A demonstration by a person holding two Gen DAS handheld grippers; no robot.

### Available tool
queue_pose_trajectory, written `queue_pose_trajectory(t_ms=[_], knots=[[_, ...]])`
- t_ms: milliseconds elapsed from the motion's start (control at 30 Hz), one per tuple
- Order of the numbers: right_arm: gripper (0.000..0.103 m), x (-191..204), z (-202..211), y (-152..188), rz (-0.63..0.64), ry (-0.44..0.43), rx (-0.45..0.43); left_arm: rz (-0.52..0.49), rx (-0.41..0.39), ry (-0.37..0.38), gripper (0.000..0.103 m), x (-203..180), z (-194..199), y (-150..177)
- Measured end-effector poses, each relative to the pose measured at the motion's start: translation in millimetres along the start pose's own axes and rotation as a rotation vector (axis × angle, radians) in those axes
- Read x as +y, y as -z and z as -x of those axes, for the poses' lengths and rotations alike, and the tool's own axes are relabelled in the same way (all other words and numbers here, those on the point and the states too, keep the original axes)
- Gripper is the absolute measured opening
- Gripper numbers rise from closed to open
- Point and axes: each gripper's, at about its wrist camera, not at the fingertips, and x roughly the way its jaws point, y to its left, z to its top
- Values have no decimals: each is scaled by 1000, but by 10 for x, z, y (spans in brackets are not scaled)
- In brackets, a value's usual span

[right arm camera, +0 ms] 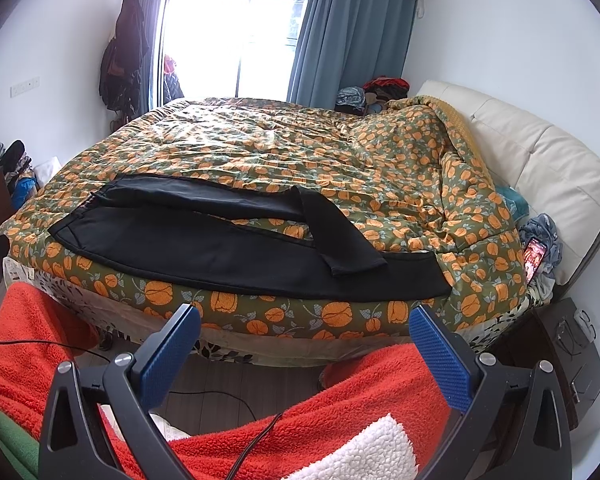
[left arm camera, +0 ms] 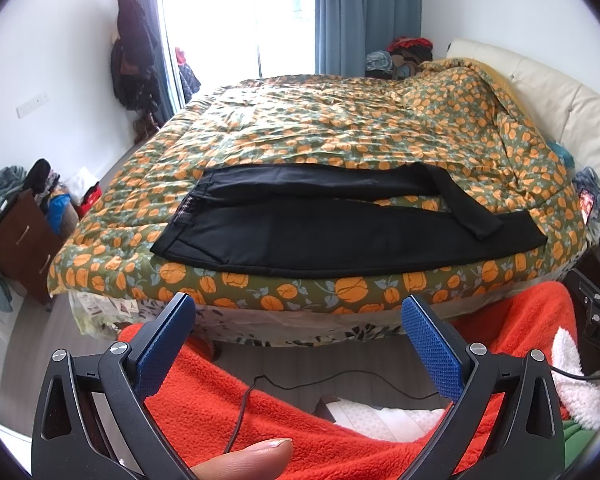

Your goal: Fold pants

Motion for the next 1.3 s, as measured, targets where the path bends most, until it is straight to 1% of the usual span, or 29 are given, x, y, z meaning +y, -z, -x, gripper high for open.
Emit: queue_pose_trajectory(t_ms=[300, 433, 533, 867, 1300], knots=[[103, 2, -7, 5, 0, -1, 1, -3, 8, 1, 103, 20, -18, -5], [103, 2, -24, 12, -5, -5, -3, -9, 25, -20, 103, 31, -52, -31], [103, -29, -30, 20, -14, -6, 2, -10, 35, -23, 103, 35, -80, -20], [103, -19, -46, 6, 2, 29, 17, -10, 33, -35, 103, 14, -100, 16], [103, -34, -86, 16, 0, 24, 32, -15, 65, -42, 103, -10, -172, 55]])
